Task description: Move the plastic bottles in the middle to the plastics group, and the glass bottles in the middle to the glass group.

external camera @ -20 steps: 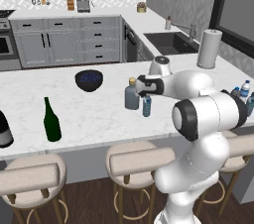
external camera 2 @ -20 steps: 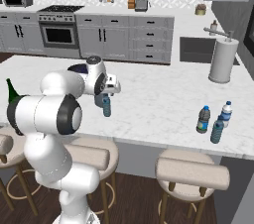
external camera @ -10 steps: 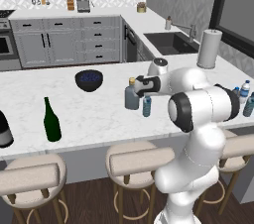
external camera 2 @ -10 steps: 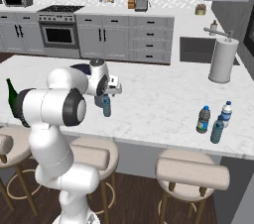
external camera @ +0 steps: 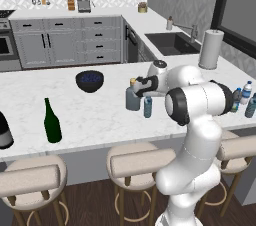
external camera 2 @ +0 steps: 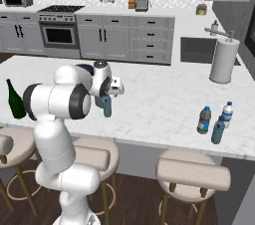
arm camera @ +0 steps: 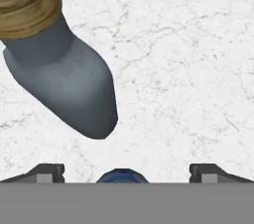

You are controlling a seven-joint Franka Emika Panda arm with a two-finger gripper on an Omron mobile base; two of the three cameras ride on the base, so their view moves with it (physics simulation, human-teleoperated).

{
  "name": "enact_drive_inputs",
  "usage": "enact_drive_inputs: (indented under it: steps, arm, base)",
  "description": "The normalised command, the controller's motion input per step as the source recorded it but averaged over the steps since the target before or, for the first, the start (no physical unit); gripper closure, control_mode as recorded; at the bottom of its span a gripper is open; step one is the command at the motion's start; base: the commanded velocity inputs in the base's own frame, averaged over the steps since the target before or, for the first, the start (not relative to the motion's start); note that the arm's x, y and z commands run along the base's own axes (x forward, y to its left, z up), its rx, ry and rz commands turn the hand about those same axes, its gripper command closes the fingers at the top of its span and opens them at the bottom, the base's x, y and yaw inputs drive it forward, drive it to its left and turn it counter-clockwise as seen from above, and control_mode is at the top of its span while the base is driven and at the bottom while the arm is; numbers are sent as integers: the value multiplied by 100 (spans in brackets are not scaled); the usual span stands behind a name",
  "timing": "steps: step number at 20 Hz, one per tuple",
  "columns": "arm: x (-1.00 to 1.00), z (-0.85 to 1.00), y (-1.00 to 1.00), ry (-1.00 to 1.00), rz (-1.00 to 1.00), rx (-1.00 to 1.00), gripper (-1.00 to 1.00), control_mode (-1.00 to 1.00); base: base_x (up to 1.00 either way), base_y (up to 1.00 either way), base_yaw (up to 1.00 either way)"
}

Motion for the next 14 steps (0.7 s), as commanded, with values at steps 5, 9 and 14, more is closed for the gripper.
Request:
enact_drive_inputs:
  steps: [5, 9, 14]
  arm:
    - [5, -22, 0, 0, 0, 0, -100, -100]
    - [-11, -27, 0, 5, 0, 0, 100, -100]
    - [-19, -25, -4, 6, 0, 0, 100, -100]
  base:
    - [0, 0, 0]
    - [0, 0, 0]
    - [0, 0, 0]
